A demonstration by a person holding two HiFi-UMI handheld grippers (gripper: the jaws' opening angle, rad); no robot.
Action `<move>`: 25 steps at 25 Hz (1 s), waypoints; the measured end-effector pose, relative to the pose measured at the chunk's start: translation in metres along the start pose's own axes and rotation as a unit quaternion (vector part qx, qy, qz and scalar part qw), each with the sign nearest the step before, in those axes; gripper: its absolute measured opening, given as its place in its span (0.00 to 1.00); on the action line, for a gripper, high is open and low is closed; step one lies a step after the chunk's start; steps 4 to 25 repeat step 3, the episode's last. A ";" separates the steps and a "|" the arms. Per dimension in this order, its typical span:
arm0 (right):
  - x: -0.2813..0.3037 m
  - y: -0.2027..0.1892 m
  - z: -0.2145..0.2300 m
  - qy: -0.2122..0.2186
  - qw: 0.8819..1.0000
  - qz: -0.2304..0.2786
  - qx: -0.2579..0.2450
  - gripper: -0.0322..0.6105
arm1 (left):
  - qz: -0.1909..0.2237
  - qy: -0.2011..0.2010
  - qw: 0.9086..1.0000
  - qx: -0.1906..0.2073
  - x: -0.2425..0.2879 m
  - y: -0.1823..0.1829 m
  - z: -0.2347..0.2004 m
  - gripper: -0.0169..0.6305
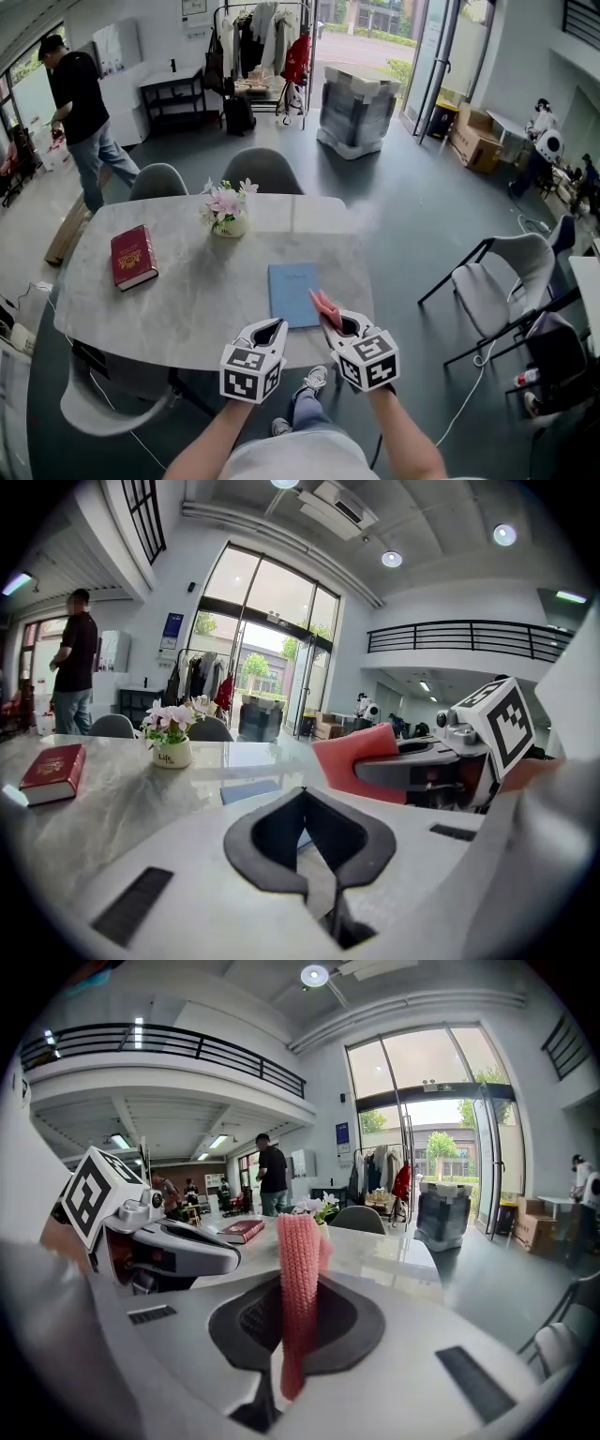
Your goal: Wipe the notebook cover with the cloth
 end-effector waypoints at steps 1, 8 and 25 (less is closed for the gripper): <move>0.000 0.000 0.000 0.000 1.000 0.000 0.000 0.07 | 0.000 0.000 1.000 0.000 -0.001 0.000 0.000 0.04; -0.001 0.001 -0.001 -0.001 1.000 0.000 0.000 0.07 | 0.001 -0.001 1.000 -0.001 -0.002 0.001 -0.001 0.04; -0.001 0.001 -0.001 -0.001 1.000 0.000 0.000 0.07 | 0.001 -0.001 1.000 -0.001 -0.002 0.001 -0.001 0.04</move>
Point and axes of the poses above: the fingertips, and each gripper's own axes: x forward along the fingers, z to its right, y out of its top, the point moved 3 cm from there along -x, backward along the fingers, and after that the axes turned 7 degrees about -y, right-handed, at the moved point
